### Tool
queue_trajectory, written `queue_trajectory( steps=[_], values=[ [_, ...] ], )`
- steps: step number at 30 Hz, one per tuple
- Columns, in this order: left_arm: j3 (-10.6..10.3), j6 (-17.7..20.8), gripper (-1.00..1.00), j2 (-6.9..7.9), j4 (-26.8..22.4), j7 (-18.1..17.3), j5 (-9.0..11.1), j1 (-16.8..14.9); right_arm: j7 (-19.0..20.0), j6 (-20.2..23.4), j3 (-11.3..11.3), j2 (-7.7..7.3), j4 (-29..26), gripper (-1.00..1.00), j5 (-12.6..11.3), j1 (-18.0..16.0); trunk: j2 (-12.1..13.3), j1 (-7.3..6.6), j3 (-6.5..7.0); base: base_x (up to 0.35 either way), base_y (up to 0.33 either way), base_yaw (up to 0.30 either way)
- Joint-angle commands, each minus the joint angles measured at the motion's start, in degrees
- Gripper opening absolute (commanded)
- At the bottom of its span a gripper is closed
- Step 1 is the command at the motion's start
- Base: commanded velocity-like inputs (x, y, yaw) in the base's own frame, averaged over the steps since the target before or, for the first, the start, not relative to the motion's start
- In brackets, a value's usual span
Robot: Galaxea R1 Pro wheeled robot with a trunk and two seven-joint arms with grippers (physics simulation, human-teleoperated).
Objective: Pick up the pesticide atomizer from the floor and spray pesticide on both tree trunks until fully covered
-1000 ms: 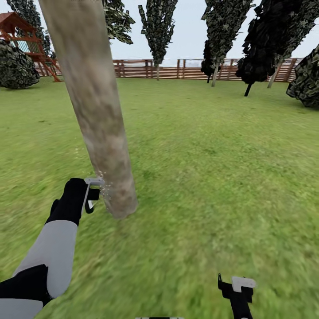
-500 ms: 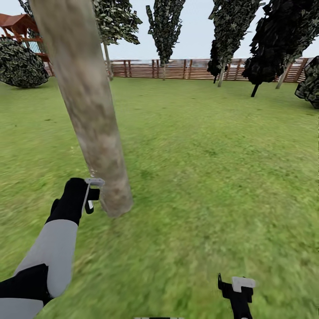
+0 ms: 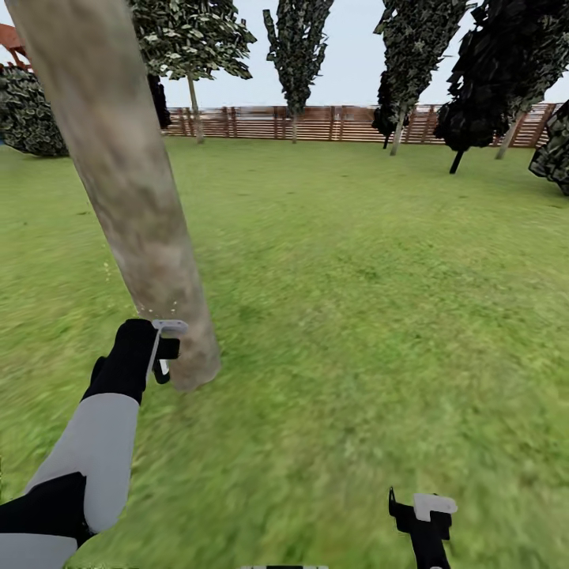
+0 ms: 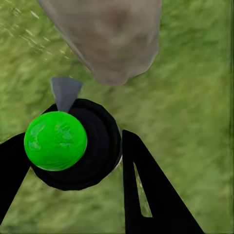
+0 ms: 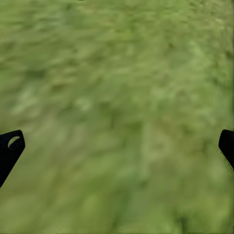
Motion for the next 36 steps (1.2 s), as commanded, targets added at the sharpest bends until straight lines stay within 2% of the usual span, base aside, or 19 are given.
queue_trajectory(
  steps=[1, 3, 6, 8, 10, 12, 15, 17, 19, 23, 24, 26, 27, 28, 29, 31, 32, 33, 36],
  values=[
    [0.2, 0.14, -1.0, -0.11, -0.05, -0.52, -0.16, 0.09, -0.21, -0.12, -0.35, 0.01, 0.05, 1.0, 0.61, -0.03, -0.02, 0.0, -0.05, 0.089, -0.272, 0.245],
    [0.18, 0.1, -1.0, 0.03, -0.05, -0.48, 0.35, 0.21, -0.2, -0.12, -0.35, 0.01, 0.05, 1.0, 0.61, -0.03, -0.02, 0.0, -0.05, 0.089, -0.272, 0.263],
    [0.35, 0.06, -1.0, 1.13, 0.01, -0.53, 0.37, 0.35, -0.18, -0.12, -0.35, 0.01, 0.05, 1.0, 0.61, -0.03, -0.02, 0.0, -0.05, 0.089, -0.272, 0.211],
    [0.39, 0.05, -1.0, 3.47, 0.03, -0.61, 0.45, 0.4, -0.21, -0.12, -0.35, 0.01, 0.05, 1.0, 0.61, -0.03, -0.02, 0.0, -0.05, 0.089, -0.272, 0.052],
    [0.39, 0.05, -1.0, 4.21, 0.04, -0.62, 0.49, 0.47, -0.2, -0.12, -0.35, 0.01, 0.05, 1.0, 0.61, -0.03, -0.02, 0.0, -0.05, 0.111, -0.267, 0.012],
    [0.19, -0.04, -1.0, 3.7, 0.34, -0.52, 0.56, 0.57, -0.2, -0.12, -0.35, 0.01, 0.05, 1.0, 0.61, -0.03, -0.02, 0.0, -0.05, 0.156, -0.234, 0.004],
    [-0.02, -0.18, -1.0, 1.41, 1.16, -0.33, 0.52, 1.42, -0.18, -0.12, -0.35, 0.01, 0.05, 1.0, 0.61, -0.03, -0.02, 0.0, -0.05, 0.062, -0.061, 0.001],
    [0.07, -0.28, -1.0, 1.17, 1.23, -0.4, 0.51, 1.55, -0.17, -0.12, -0.35, 0.01, 0.05, 1.0, 0.61, -0.03, -0.02, 0.0, -0.05, 0.013, -0.013, 0.0],
    [0.45, -0.45, -1.0, 2.36, 1.33, -0.6, 0.34, 2.02, -0.15, -0.12, -0.35, 0.01, 0.05, 1.0, 0.61, -0.03, -0.02, 0.0, -0.05, 0.002, -0.002, 0.0],
    [0.47, -0.78, -1.0, 7.18, 2.76, -0.82, 0.63, 5.19, -0.15, -0.12, -0.35, 0.01, 0.05, 1.0, 0.61, -0.03, -0.02, 0.0, -0.05, 0.0, 0.0, 0.0],
    [0.48, -1.42, -1.0, 7.18, 4.59, -0.77, 0.66, 5.38, -0.15, -0.12, -0.35, 0.01, 0.05, 1.0, 0.61, -0.03, -0.02, 0.0, -0.05, 0.0, 0.0, 0.0],
    [0.57, -4.11, -1.0, 4.99, 8.34, -0.33, 0.75, 5.44, -0.15, -0.12, -0.35, 0.01, 0.05, 1.0, 0.61, -0.03, -0.02, 0.0, -0.05, 0.0, 0.0, 0.0],
    [0.68, -5.5, -1.0, 3.21, 9.51, 0.0, 0.75, 5.43, -0.14, -0.12, -0.35, 0.01, 0.05, 1.0, 0.61, -0.03, -0.02, 0.0, -0.05, 0.0, 0.0, 0.0],
    [0.78, -6.11, -1.0, 2.27, 9.95, 0.14, 0.71, 5.42, -0.18, -0.12, -0.35, 0.01, 0.05, 1.0, 0.61, -0.03, -0.02, 0.0, -0.05, 0.0, 0.0, 0.0],
    [0.79, -6.42, -1.0, 2.21, 10.15, 0.18, 0.71, 5.42, -0.17, -0.12, -0.35, 0.01, 0.05, 1.0, 0.61, -0.03, -0.02, 0.0, -0.05, 0.0, 0.0, 0.0],
    [1.34, -6.66, -1.0, 3.0, 10.3, 0.16, 0.86, 5.42, -0.19, -0.12, -0.35, -0.04, 0.05, 1.0, 0.61, -0.03, -0.02, 0.0, -0.05, 0.0, 0.0, 0.0],
    [3.46, -6.89, -1.0, 5.54, 10.4, 0.1, 1.05, 5.66, -0.21, -0.12, -0.36, -0.07, 0.05, 1.0, 0.61, -0.03, -0.02, 0.0, -0.05, 0.0, 0.0, 0.0],
    [4.24, -7.0, -1.0, 6.63, 10.41, 0.08, 1.07, 6.16, -0.21, -0.12, -0.36, -0.07, 0.05, 1.0, 0.61, -0.03, -0.02, 0.0, -0.05, 0.0, 0.0, 0.0],
    [4.55, -9.75, -1.0, 7.01, 10.41, 0.2, 0.92, 7.27, -0.21, -0.05, -0.36, -0.07, 0.05, 1.0, 0.61, -0.03, -0.02, 0.0, -0.05, 0.0, 0.0, 0.0]
  ],
)
